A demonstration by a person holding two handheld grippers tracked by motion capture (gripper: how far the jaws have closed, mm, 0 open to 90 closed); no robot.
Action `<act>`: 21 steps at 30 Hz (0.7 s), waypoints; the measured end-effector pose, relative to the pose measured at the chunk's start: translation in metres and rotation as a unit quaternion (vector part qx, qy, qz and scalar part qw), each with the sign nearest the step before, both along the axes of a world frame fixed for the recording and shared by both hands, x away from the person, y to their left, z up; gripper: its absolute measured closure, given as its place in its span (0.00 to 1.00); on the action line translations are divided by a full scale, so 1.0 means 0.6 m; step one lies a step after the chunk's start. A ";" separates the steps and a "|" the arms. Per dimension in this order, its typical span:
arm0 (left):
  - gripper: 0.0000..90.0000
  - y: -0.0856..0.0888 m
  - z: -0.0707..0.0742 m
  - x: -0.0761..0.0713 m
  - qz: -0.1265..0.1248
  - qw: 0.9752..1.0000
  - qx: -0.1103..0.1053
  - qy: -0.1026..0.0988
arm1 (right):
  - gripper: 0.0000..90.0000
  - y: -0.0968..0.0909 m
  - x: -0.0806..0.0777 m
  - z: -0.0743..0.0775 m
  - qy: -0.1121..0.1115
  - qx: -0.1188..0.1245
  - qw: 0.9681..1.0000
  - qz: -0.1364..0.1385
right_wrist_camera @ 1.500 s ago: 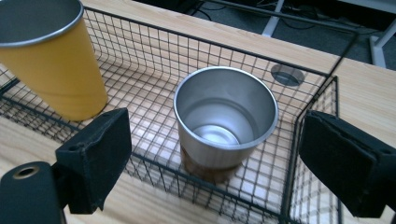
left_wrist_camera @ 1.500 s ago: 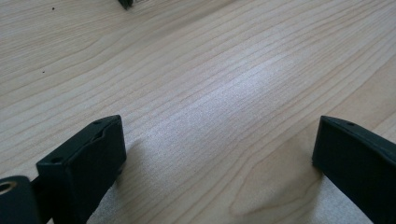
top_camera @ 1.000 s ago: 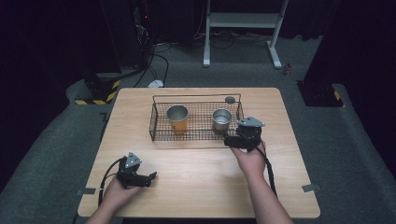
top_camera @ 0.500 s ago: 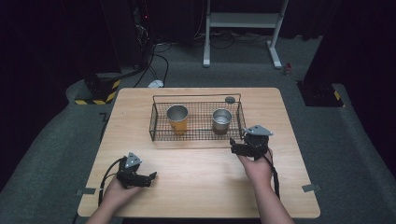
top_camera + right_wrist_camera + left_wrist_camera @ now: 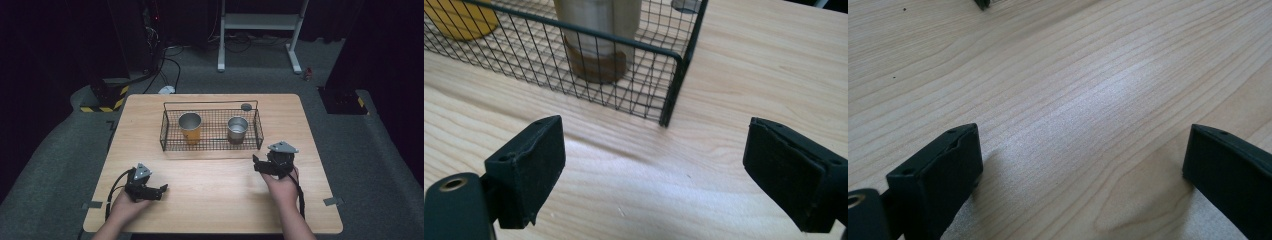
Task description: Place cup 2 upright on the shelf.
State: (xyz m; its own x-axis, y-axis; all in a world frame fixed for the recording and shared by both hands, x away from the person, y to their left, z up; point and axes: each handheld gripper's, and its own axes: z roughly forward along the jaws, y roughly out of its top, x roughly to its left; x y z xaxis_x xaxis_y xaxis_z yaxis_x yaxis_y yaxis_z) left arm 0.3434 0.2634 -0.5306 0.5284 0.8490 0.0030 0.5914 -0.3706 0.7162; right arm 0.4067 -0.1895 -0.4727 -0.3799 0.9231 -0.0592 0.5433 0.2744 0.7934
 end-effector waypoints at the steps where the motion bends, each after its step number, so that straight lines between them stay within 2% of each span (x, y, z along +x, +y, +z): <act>1: 0.03 0.000 0.000 0.000 0.000 1.000 0.000 0.000 | 0.11 -0.002 -0.002 -0.002 0.001 0.000 1.000 -0.001; 10: 0.03 0.000 0.000 0.000 0.000 1.000 0.000 0.000 | 0.11 -0.026 -0.016 -0.020 0.010 -0.003 1.000 -0.011; 15: 0.03 0.000 0.000 0.000 0.000 1.000 0.000 0.000 | 0.12 -0.048 -0.030 -0.040 0.019 -0.010 1.000 -0.018; 21: 0.03 0.000 0.000 0.000 0.000 1.000 0.000 0.000 | 0.12 -0.074 -0.046 -0.067 0.041 -0.011 0.999 -0.028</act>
State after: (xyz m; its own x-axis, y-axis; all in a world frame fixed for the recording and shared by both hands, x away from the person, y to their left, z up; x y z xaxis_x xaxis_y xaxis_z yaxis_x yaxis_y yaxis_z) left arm 0.3434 0.2634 -0.5306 0.5285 0.8489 0.0034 0.5911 -0.3709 0.7162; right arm 0.3791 -0.2341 -0.5129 -0.3313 0.9421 -0.0513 0.6209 0.2586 0.7400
